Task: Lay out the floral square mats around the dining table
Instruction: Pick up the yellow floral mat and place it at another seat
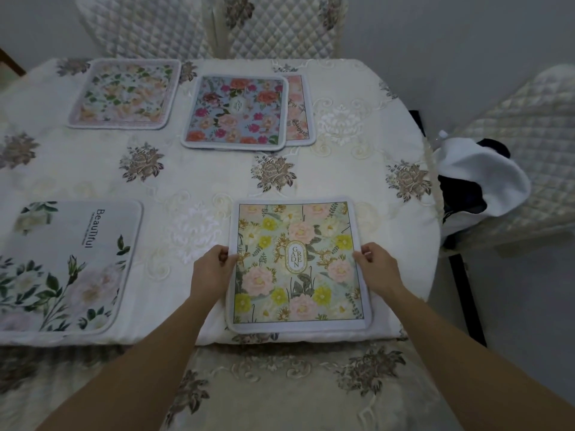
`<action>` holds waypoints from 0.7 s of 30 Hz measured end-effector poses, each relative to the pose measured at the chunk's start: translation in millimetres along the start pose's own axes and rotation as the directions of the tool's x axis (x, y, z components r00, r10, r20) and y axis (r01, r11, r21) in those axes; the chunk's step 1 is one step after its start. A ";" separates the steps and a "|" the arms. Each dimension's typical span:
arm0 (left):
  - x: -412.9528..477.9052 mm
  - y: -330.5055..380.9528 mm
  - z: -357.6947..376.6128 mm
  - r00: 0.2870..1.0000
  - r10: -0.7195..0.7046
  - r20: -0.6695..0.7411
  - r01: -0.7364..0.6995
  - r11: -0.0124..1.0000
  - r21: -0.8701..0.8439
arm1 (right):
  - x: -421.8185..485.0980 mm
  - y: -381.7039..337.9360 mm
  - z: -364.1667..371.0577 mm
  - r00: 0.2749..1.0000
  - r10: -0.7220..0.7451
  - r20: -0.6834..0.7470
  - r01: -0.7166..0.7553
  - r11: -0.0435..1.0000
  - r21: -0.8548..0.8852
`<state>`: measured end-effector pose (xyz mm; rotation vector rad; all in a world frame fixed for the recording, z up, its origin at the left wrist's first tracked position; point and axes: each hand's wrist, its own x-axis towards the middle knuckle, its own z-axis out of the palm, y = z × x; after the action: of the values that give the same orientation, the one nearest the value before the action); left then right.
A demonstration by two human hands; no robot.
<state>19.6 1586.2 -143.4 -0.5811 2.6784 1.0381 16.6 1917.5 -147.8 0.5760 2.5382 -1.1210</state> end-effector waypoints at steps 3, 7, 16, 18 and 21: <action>-2.3 -5.1 1.6 0.998 0.057 -0.006 -0.056 0.994 0.089 | -1.5 -0.7 -1.2 0.999 0.000 -0.046 -0.005 0.996 -0.094; -7.4 -5.7 10.5 0.944 0.329 -0.008 -0.288 0.837 0.466 | -6.6 -4.4 8.3 0.952 -0.227 -0.207 0.109 0.879 -0.465; -15.0 23.0 71.6 0.832 0.481 0.277 -0.547 0.625 0.557 | -13.6 -29.8 87.8 0.831 -0.550 0.084 0.496 0.663 -0.561; -13.1 15.4 73.9 0.832 0.482 0.275 -0.545 0.616 0.568 | -10.9 -20.3 92.8 0.835 -0.542 0.100 0.489 0.645 -0.587; -9.9 5.6 70.1 0.834 0.484 0.266 -0.538 0.606 0.585 | -7.9 -7.5 86.0 0.820 -0.561 0.117 0.500 0.600 -0.624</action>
<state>29.8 1640.6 -187.9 0.3934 2.9181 0.1321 29.7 1846.3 -195.4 -0.3560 3.0125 -0.2739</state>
